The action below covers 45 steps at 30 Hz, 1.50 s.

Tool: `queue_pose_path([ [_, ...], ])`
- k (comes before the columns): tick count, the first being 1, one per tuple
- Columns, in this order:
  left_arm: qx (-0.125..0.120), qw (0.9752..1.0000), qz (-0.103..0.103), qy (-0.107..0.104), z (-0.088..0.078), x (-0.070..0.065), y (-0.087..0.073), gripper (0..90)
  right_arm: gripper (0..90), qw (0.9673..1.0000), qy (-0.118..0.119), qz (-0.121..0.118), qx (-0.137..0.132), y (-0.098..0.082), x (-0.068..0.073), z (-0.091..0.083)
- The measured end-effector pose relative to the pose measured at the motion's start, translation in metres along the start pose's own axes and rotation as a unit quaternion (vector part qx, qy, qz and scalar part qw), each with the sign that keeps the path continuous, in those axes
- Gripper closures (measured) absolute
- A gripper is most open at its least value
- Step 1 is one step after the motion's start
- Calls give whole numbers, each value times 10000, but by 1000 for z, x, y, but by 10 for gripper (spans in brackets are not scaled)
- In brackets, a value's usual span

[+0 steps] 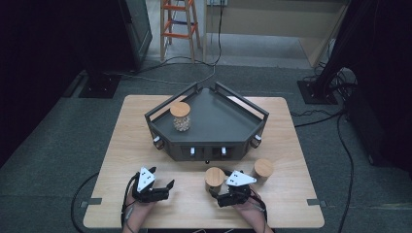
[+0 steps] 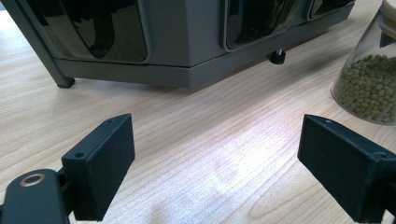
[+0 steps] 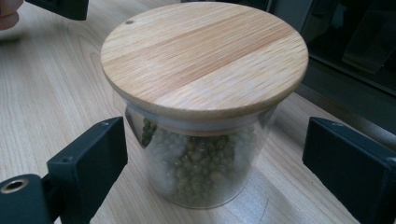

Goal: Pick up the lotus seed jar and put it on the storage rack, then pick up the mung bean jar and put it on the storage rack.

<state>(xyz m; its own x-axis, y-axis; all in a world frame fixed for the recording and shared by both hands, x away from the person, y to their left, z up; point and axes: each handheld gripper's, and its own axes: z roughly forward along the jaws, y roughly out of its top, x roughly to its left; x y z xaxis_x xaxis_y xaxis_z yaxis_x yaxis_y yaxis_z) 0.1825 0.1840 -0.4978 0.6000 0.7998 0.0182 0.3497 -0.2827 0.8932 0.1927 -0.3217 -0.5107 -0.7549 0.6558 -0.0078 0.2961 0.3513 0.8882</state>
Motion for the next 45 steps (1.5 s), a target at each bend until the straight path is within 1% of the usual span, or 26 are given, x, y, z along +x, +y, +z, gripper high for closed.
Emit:
queue_pose_path([
  [15,-9,10000,-82,-21,2,3,-6,109,65,10000,3,11,31,1,0,1],
  [17,-15,9999,-103,-24,3,3,-8,109,65,10000,12,40,31,1,-1,1],
  [21,-29,9999,-108,-21,3,3,-10,109,65,10000,-10,86,22,1,-1,1],
  [22,-21,10000,-93,-11,3,3,-9,109,65,10000,-23,82,30,2,-1,2],
  [26,-57,9999,-143,-2,2,4,-10,109,65,9999,-82,27,95,4,2,4],
  [28,-49,9999,-124,1,2,4,-11,109,65,9998,-112,-27,134,6,4,5],
  [30,-52,9999,-110,14,2,2,-11,109,65,9999,-108,-91,82,5,5,5],
  [33,-104,9999,-121,13,1,1,-13,109,65,9995,-140,-169,211,10,7,9],
  [35,-115,9999,-99,7,1,-1,-13,109,65,9995,-141,-192,210,12,7,11],
  [39,-82,10000,29,33,2,-5,-12,109,67,9994,-116,-179,259,15,7,15],
  [40,-79,10000,51,29,2,-5,-11,110,92,9994,-132,-170,269,15,7,15],
  [42,-54,9999,105,38,3,-7,-11,109,95,9995,-104,-85,296,16,5,16],
  [45,-71,10000,52,19,2,-6,-11,109,104,9994,-105,-86,318,17,6,18],
])
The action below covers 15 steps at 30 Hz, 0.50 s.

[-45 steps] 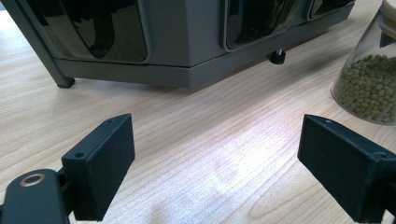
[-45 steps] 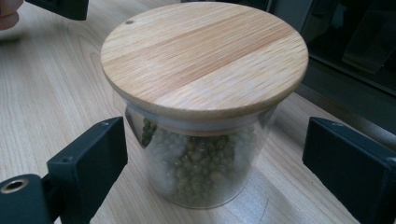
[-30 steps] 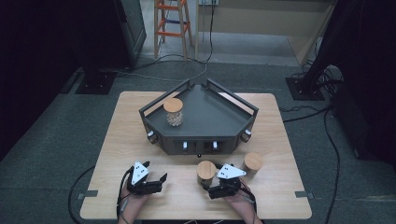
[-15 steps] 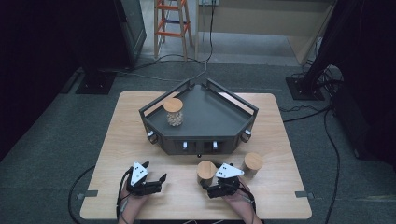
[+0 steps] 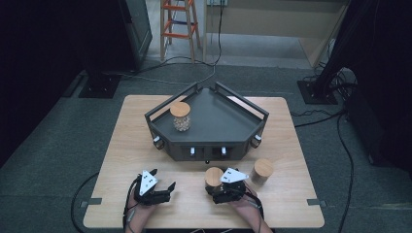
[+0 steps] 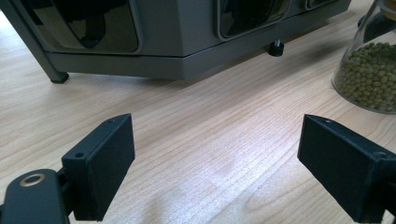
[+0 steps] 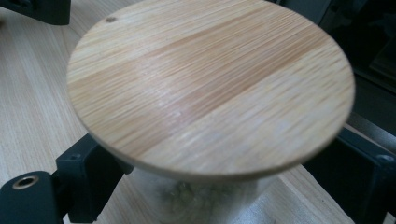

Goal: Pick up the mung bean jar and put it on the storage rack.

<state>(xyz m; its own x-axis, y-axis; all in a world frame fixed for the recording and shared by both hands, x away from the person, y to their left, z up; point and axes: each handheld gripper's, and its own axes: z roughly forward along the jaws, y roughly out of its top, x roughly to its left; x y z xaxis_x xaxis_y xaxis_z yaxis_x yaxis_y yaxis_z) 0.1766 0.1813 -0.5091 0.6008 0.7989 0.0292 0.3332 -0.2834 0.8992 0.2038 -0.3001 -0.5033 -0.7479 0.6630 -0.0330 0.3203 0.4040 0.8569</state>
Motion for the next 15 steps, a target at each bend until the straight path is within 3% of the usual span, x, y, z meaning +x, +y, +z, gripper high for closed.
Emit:
queue_pose_path([
  [8,-73,9999,-74,25,-2,1,-3,109,148,9999,51,57,82,6,0,6],
  [15,-87,9999,-83,56,-2,0,-3,109,251,9998,158,54,133,10,0,11],
])
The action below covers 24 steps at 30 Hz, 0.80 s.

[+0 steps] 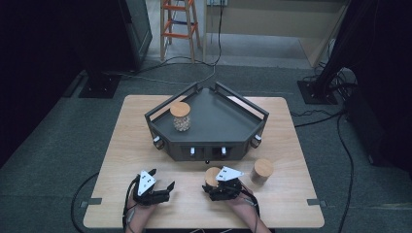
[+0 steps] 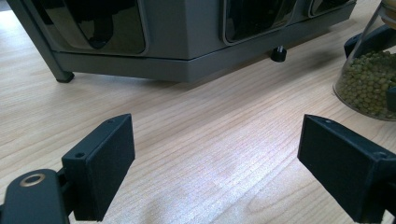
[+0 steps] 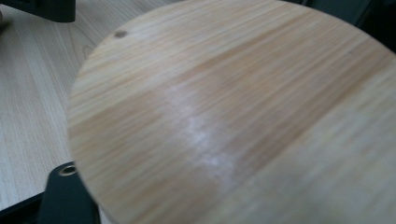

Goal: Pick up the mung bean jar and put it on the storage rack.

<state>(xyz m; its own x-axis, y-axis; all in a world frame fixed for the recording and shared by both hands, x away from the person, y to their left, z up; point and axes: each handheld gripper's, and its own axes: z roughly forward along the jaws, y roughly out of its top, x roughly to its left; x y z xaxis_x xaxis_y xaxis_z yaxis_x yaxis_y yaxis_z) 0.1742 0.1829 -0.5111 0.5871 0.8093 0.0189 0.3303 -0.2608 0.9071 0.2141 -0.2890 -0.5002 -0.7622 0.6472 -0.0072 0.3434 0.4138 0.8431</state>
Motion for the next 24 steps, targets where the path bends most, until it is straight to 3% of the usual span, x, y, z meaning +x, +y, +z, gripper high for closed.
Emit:
queue_pose_path([
  [15,-25,9999,-102,22,0,1,-1,110,253,9998,23,133,-128,-3,-2,-2],
  [20,-62,9997,-229,9,-1,4,-2,110,253,9998,3,101,-174,-4,-1,-4],
  [24,-39,9997,-218,33,-1,3,-1,110,253,9997,16,94,-208,-4,-2,-4],
])
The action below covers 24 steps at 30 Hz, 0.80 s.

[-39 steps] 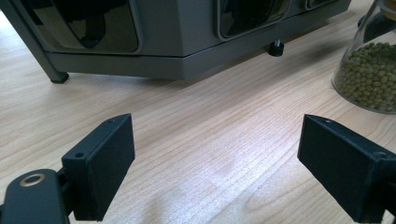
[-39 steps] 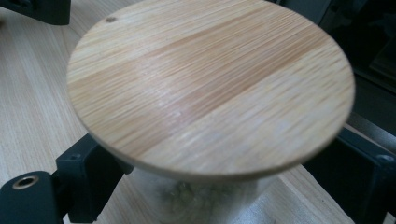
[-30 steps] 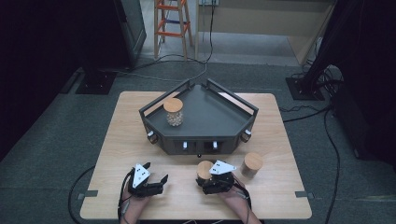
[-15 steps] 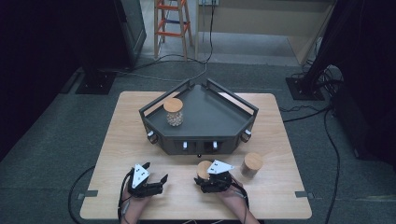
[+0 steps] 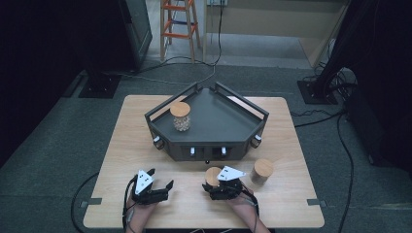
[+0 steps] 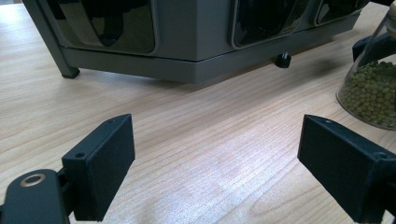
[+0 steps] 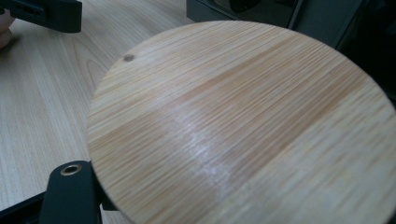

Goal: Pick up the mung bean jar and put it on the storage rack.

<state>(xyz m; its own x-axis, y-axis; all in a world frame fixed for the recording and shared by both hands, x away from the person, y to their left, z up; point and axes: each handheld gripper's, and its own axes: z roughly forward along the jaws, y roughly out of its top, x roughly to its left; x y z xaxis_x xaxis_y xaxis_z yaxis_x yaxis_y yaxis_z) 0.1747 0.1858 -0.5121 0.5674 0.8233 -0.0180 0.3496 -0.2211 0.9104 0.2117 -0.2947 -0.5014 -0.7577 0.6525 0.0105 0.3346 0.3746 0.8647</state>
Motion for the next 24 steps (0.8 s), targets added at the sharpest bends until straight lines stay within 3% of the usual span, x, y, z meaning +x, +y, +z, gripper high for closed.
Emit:
queue_pose_path([
  [5,55,9999,130,30,1,-3,2,110,253,10000,-7,-42,13,3,-2,0],
  [24,90,9999,82,24,1,-2,3,110,253,10000,-9,72,-43,11,-6,-4],
])
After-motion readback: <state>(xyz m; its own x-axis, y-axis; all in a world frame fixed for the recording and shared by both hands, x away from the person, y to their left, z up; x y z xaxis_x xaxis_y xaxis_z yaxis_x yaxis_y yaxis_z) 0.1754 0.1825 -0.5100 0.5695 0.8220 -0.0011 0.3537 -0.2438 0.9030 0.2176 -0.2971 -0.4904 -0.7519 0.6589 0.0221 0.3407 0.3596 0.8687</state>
